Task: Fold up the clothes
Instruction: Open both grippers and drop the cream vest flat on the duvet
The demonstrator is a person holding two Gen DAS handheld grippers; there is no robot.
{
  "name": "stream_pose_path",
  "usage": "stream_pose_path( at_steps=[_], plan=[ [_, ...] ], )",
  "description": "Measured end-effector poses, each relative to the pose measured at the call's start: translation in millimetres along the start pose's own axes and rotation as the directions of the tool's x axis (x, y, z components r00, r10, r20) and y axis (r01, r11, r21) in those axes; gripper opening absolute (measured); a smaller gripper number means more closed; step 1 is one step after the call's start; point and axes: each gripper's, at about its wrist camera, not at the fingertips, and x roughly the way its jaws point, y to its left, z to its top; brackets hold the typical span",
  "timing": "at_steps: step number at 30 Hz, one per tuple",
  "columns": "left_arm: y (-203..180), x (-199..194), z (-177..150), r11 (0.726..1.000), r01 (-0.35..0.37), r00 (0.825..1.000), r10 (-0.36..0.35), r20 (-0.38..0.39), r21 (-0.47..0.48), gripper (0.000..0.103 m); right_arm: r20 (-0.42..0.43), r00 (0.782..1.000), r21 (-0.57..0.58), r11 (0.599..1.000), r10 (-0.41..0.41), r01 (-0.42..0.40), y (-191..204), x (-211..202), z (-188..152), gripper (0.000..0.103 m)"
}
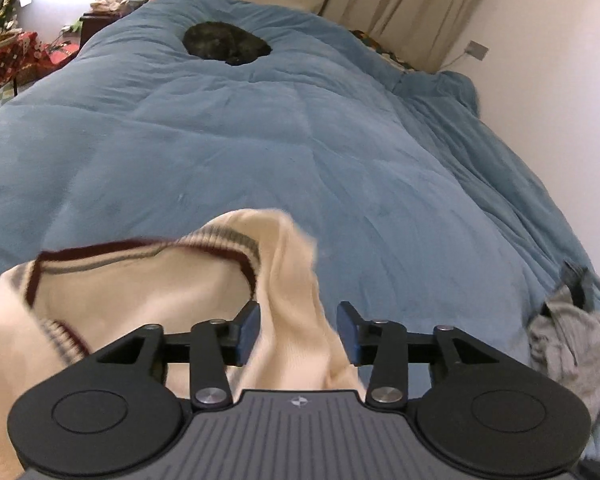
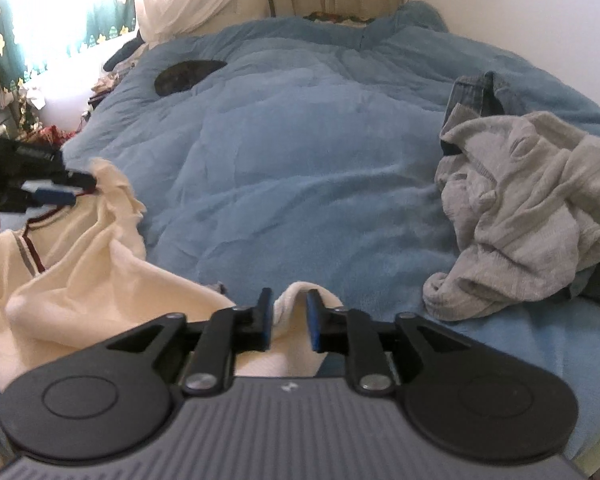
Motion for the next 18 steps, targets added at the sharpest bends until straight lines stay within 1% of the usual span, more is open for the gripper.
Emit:
stream_pose_path(
  at_steps=[3,5,8,14,16,18],
  plan=[
    [1,-24,-13,1.0,-0.001,1.0,0.0,0.02,0.025,0.048,0.021,1.0,0.001,1.0,0.014,-0.014,3,-15,-1,0.03],
    [5,-41,-24,1.0,0.0,1.0,-0.001,0.03,0.022,0.049,0.029,0.999,-0.006,1.0,0.02,-0.02,6,-25,-3,0.033],
    [12,-66,-42,1.0,-0.002,0.999,0.001,0.044,0.014,0.05,0.039,0.999,-0.02,0.999,0.026,-0.025,10,-38,-8,0.034],
    [35,-110,-87,0.998,-0.038,0.997,0.04,0.059,-0.046,0.051,0.05,0.998,-0.03,0.999,0.039,-0.037,11,-61,-25,0.035],
    [45,-122,-101,0.996,-0.045,0.997,0.049,0.056,-0.079,0.051,0.056,0.998,-0.039,0.998,0.041,-0.038,12,-69,-30,0.038],
    [55,-134,-114,0.993,-0.052,0.997,0.058,0.051,-0.11,0.051,0.068,0.997,-0.049,0.998,0.041,-0.038,13,-80,-35,0.042]
  ],
)
